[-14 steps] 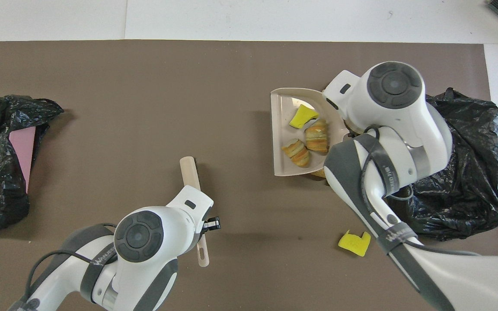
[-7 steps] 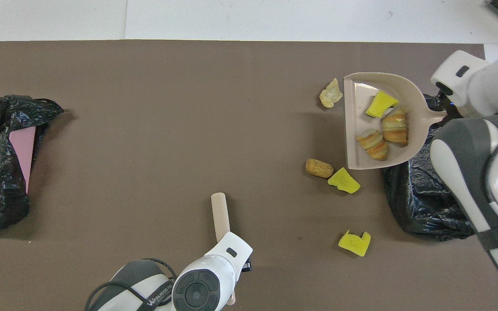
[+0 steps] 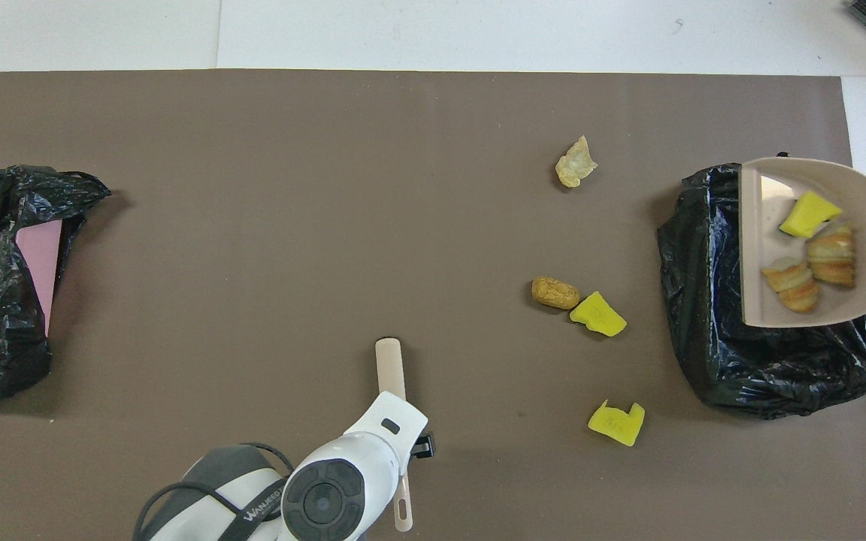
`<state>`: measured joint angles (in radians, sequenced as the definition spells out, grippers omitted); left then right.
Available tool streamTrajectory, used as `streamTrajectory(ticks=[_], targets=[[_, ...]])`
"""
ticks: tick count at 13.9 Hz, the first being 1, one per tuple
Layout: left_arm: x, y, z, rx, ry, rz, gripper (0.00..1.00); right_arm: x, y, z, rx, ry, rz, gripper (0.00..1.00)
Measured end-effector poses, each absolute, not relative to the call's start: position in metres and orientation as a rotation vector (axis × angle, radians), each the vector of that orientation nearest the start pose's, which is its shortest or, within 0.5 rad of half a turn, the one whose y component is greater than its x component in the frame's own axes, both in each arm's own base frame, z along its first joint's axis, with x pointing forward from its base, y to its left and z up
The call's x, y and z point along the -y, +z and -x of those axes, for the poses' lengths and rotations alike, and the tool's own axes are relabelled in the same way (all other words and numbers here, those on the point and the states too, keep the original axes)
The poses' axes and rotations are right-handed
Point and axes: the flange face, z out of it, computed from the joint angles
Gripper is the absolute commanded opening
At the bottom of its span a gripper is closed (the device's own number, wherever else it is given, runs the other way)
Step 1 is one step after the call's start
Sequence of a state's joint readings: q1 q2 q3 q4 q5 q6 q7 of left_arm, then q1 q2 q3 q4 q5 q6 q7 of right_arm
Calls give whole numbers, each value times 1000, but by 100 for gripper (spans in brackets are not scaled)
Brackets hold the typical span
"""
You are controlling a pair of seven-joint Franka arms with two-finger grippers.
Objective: Sweep and dump trash in bin
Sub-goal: 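Tip the dustpan into the bag with the right gripper while the left gripper withdraws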
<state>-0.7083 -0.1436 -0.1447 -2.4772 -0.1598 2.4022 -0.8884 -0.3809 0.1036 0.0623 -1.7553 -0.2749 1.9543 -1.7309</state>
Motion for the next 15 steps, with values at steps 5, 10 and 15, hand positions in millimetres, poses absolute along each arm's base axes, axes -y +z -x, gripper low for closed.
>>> streamTrajectory(ticks=[5, 10, 15], targets=[[284, 376, -401, 238, -116, 3249, 100, 191, 496, -549, 2500, 519, 2392, 0], [206, 389, -482, 163, -194, 3252, 100, 120, 491, -515, 2592, 756, 2505, 0], [174, 442, -535, 75, -148, 3249, 100, 93, 490, -483, 2664, 908, 2565, 0]])
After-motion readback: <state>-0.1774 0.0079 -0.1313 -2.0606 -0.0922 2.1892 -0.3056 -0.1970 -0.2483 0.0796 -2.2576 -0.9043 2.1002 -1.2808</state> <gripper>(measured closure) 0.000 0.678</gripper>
